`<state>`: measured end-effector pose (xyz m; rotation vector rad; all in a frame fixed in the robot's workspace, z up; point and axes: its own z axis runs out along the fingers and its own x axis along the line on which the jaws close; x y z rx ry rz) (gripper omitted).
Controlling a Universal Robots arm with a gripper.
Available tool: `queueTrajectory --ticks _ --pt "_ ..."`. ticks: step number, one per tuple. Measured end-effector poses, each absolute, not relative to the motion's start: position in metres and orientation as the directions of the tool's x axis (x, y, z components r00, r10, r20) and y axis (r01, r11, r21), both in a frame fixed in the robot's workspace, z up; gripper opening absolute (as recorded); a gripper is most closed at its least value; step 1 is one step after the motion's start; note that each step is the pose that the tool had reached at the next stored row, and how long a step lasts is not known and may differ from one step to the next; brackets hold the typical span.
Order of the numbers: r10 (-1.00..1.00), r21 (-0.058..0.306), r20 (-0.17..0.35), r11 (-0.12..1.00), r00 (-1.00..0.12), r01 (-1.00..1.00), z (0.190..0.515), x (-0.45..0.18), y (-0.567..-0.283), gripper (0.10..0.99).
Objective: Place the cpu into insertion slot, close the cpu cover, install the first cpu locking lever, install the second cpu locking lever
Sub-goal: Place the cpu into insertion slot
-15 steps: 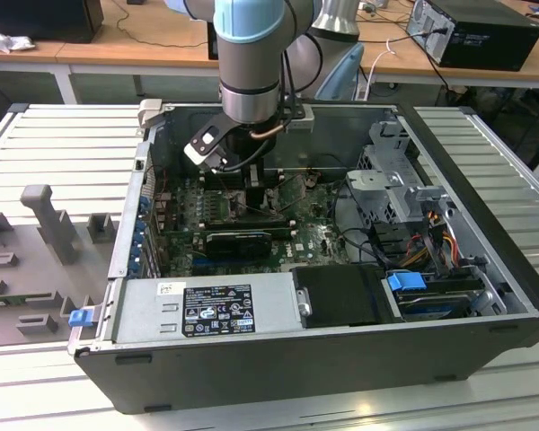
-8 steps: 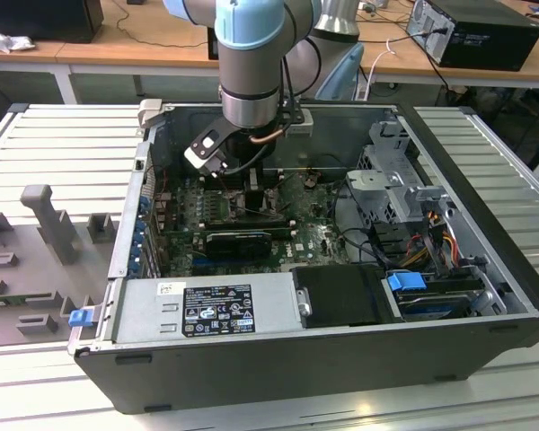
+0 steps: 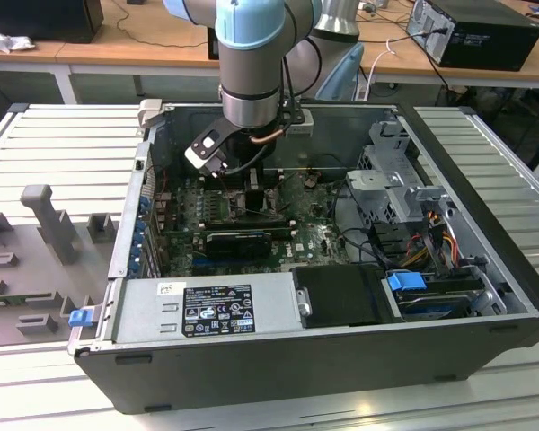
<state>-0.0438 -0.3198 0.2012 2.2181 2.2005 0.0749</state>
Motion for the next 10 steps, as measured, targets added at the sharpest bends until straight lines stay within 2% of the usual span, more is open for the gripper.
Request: queueTrajectory --ticks 5,6,9,10 --pt "1.000 0.045 0.023 -0.009 0.008 0.999 0.209 -0.044 -0.320 0.588" --pt "1.000 0.045 0.023 -0.009 0.008 0.999 0.211 -0.044 -0.320 0.459" --pt "1.000 0.045 0.023 -0.008 0.007 0.999 0.213 -0.044 -0.320 0.278" --pt "1.000 0.045 0.023 -0.009 0.007 0.999 0.214 -0.044 -0.320 0.157"
